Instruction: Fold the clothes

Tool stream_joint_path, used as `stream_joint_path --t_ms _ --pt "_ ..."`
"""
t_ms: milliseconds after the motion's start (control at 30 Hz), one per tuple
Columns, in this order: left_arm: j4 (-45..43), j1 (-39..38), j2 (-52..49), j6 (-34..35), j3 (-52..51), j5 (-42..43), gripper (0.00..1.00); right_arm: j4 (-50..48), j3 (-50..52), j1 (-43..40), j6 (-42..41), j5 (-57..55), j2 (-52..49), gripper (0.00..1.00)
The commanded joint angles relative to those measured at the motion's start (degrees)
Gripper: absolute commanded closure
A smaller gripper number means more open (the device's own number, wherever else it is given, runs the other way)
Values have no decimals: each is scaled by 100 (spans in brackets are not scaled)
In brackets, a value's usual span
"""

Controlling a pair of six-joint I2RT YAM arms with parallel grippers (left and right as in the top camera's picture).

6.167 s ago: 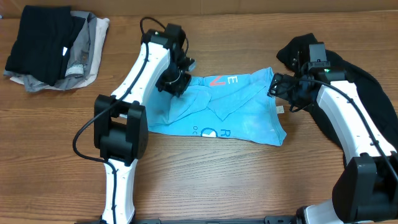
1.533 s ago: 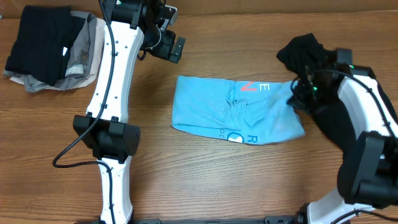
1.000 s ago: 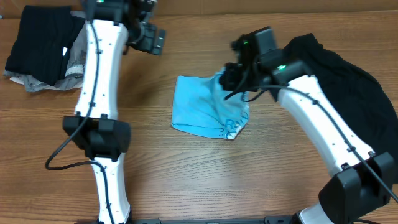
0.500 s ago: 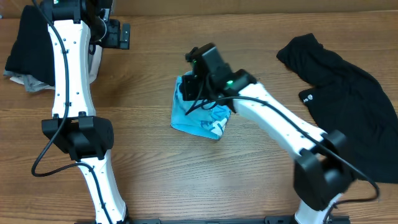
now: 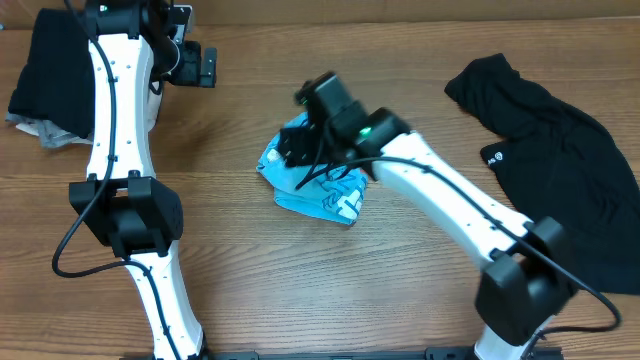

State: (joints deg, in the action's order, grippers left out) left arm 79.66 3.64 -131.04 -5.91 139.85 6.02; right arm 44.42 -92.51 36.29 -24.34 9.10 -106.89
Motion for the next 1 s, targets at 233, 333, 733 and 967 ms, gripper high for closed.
stream_joint_path --t_ms 233,333,733,967 --pt "-175 -120 15 79 -96 411 0 -68 -151 -466 1152 -522 -638 34" --pt "-192 -136 15 79 -96 409 0 -199 -151 -466 1515 -610 -942 39" --pt "-197 -144 15 79 -96 411 0 -796 -151 -472 2162 -1338 -1432 74" --pt "-210 -144 15 79 -96 411 0 -1285 -151 -494 2162 -1357 -1486 96"
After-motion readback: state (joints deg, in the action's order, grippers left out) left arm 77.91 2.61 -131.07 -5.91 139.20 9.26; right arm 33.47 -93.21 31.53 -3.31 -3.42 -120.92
